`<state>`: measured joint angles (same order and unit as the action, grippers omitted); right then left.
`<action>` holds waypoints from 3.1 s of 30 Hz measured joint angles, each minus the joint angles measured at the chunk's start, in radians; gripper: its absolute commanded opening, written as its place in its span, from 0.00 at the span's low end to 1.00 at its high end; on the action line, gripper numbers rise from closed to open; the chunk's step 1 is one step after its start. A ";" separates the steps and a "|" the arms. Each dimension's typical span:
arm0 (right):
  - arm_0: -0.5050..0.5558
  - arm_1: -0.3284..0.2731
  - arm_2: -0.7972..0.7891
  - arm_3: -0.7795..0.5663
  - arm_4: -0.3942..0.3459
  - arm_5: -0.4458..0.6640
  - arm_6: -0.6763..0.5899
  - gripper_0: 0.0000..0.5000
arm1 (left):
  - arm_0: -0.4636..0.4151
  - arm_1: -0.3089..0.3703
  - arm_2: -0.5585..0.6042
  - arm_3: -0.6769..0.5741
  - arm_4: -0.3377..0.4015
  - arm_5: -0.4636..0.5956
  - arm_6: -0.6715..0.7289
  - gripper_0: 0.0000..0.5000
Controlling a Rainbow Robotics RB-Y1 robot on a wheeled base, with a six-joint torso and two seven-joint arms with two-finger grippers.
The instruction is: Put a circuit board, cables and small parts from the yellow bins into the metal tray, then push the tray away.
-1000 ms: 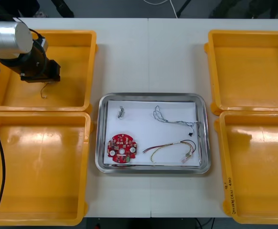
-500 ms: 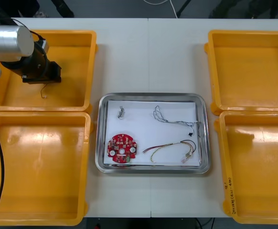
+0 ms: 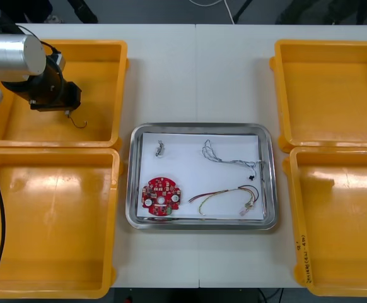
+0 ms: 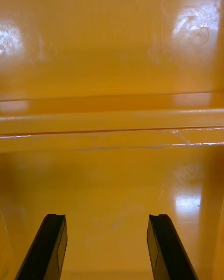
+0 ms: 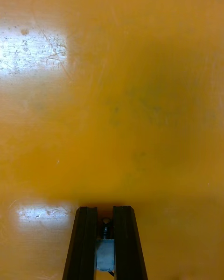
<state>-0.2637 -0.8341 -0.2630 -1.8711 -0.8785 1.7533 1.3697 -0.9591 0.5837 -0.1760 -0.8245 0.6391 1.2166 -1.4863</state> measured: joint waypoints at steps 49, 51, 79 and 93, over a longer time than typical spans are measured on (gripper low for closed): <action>0.026 0.000 0.000 -0.015 -0.012 -0.018 -0.003 1.00 | -0.004 -0.042 0.106 -0.652 -0.035 0.644 0.406 0.00; 0.026 0.000 0.000 -0.015 -0.012 -0.018 -0.003 1.00 | -0.004 -0.064 0.104 -0.685 -0.039 0.665 0.474 0.00; 0.026 0.000 0.000 -0.016 -0.012 -0.018 -0.004 1.00 | 0.045 -0.245 -0.306 -0.796 -0.137 0.512 0.834 0.00; 0.026 0.000 0.000 -0.016 -0.012 -0.018 -0.037 1.00 | 0.133 -0.245 -0.468 -0.797 -0.167 0.376 0.858 0.00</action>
<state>-0.2373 -0.8345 -0.2630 -1.8876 -0.8908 1.7354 1.3330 -0.8261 0.3388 -0.6442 -1.6212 0.4722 1.5924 -0.6287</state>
